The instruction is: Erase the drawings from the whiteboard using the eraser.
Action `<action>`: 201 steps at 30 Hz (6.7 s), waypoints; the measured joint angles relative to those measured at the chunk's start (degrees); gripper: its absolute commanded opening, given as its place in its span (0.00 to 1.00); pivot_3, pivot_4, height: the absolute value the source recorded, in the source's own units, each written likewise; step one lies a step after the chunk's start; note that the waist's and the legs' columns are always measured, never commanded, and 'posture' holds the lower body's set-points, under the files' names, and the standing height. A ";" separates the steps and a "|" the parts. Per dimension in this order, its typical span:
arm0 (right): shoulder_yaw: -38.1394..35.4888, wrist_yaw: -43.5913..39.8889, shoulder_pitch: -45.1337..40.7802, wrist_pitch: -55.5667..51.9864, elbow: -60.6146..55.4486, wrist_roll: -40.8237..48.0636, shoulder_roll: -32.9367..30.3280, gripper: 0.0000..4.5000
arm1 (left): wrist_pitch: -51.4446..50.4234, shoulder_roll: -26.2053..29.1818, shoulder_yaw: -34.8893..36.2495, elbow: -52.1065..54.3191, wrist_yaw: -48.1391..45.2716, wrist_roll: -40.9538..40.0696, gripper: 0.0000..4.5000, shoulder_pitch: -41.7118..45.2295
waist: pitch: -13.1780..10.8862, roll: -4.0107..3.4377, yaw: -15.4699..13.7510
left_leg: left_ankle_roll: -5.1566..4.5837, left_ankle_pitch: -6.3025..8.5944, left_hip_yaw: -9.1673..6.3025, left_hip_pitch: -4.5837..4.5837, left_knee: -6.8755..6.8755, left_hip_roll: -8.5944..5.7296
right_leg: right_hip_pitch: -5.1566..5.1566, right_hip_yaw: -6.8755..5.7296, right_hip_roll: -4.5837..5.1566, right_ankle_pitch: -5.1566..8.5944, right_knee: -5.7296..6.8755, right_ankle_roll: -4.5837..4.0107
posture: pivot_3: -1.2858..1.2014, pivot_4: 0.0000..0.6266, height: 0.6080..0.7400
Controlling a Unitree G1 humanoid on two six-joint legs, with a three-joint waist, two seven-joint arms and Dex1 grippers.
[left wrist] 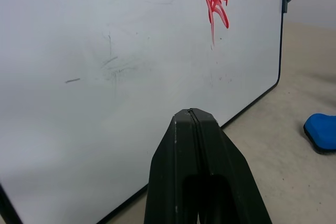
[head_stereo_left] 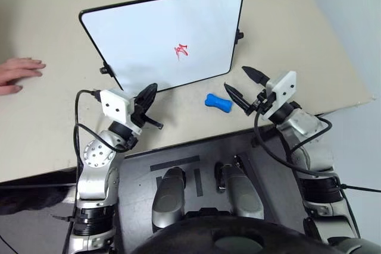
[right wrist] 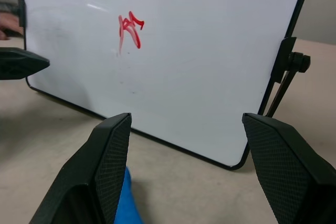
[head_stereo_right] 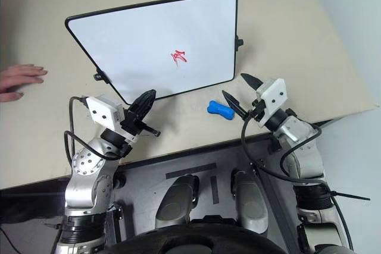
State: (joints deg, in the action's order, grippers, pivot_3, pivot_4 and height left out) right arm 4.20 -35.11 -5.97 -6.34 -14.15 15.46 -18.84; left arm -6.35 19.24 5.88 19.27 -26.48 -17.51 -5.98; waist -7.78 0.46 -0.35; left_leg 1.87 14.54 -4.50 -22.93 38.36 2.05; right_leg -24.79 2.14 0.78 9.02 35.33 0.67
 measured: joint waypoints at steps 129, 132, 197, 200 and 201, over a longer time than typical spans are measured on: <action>19.80 20.14 -44.84 57.16 64.36 -44.93 1.89 0.00 | 4.95 -5.89 -2.53 0.74 4.32 3.04 0.00 -3.75 | -0.02 -0.03 0.25 | 0.10 0.03 -0.03 0.02 -0.10 0.10 | -0.49 0.17 0.01 -0.35 0.40 -0.46 | 0.52 0.24 1.00; 20.67 20.62 -44.71 57.03 66.74 -45.93 2.17 0.00 | 4.96 -5.86 -2.52 0.73 4.29 3.04 0.00 -3.68 | -0.02 -0.04 0.29 | 0.10 0.03 -0.04 0.02 -0.10 0.10 | -0.52 0.17 0.01 -0.46 0.41 -0.51 | 0.52 0.24 1.00; 15.77 -9.99 -14.48 14.75 15.71 -17.64 -11.45 0.70 | 4.99 -3.41 -1.71 -0.89 1.45 1.53 0.00 -1.82 | -0.01 -0.01 0.64 | 0.06 0.02 0.00 0.05 -0.06 0.13 | -0.40 0.13 -0.15 -0.53 -0.33 0.07 | 0.52 0.24 1.00; 14.44 -9.43 -14.46 12.76 13.46 -17.24 -10.37 0.92 | 4.65 -2.01 -0.21 -1.60 0.70 0.97 0.00 -1.51 | -0.01 -0.01 0.61 | 0.07 0.03 -0.01 0.03 -0.07 0.13 | -0.41 0.14 -0.15 -0.72 -0.33 -0.25 | 0.52 0.24 1.00; 13.48 -8.92 -14.04 12.12 12.34 -16.70 -10.12 0.99 | 4.44 -1.72 0.17 -1.59 0.64 0.73 0.00 -1.37 | -0.01 -0.01 0.59 | 0.07 0.05 -0.01 0.03 -0.09 0.12 | -0.41 0.14 -0.15 -0.71 -0.36 -0.23 | 0.52 0.24 1.00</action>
State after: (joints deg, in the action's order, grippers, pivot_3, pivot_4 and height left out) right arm 17.67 -44.03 -20.01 5.78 -1.82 -1.24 -28.96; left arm -1.90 17.52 6.05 17.69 -25.84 -16.77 -7.34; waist -7.79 0.45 0.24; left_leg 1.93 14.59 -4.51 -22.90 38.27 2.17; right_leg -25.21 2.28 0.63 8.31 34.97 0.44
